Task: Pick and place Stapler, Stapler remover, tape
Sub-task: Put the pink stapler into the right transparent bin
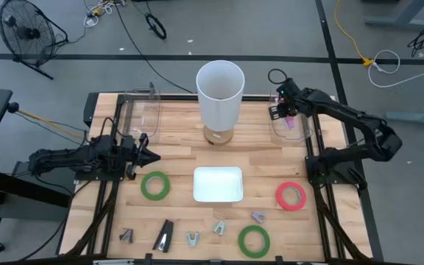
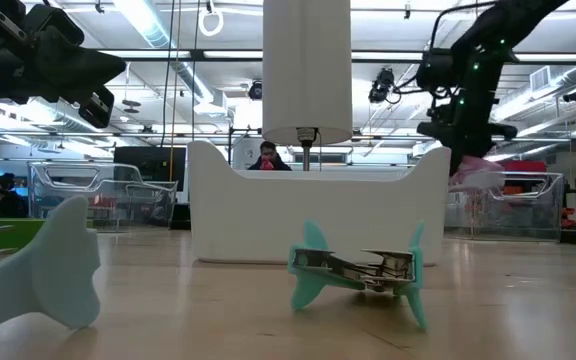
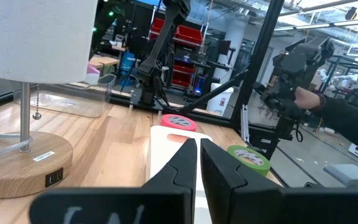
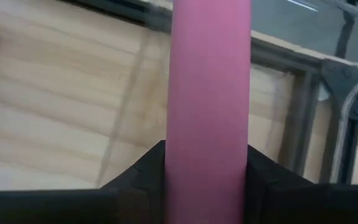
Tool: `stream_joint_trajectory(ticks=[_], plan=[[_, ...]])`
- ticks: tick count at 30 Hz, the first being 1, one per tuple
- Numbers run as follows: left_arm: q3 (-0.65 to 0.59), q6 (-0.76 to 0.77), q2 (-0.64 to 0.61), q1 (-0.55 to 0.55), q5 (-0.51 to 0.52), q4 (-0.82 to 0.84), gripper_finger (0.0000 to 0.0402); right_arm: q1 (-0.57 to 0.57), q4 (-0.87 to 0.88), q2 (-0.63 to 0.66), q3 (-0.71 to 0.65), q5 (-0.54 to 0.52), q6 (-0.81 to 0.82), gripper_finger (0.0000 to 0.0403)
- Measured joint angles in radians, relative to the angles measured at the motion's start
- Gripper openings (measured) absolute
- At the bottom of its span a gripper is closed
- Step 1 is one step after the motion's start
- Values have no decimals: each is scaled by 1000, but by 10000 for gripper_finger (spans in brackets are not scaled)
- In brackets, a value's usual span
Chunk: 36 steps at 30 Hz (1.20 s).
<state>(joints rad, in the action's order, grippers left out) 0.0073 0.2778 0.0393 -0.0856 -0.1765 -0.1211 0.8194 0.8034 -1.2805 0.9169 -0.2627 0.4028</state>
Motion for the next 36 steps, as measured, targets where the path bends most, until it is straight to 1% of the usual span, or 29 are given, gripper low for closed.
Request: stream_joint_trajectory(ticks=[7,15,26,29,30,31,34,36], plan=[[0,25,0,0,0,0,23,14,-12,-64,0,2,46,130],[0,25,0,0,0,1,23,18,-77,-115,0,17,86,130],[0,26,0,0,0,2,23,19,-86,-188,0,36,86,130],[0,26,0,0,0,3,23,19,-79,-196,0,44,47,130],[0,26,0,0,-1,4,23,19,-76,-196,0,45,41,138],[0,26,0,0,-1,6,23,19,-75,-196,0,43,39,158],[0,26,0,0,0,9,23,19,-76,-196,0,35,43,241],[0,25,0,0,0,9,23,19,-75,-196,0,35,44,289]])
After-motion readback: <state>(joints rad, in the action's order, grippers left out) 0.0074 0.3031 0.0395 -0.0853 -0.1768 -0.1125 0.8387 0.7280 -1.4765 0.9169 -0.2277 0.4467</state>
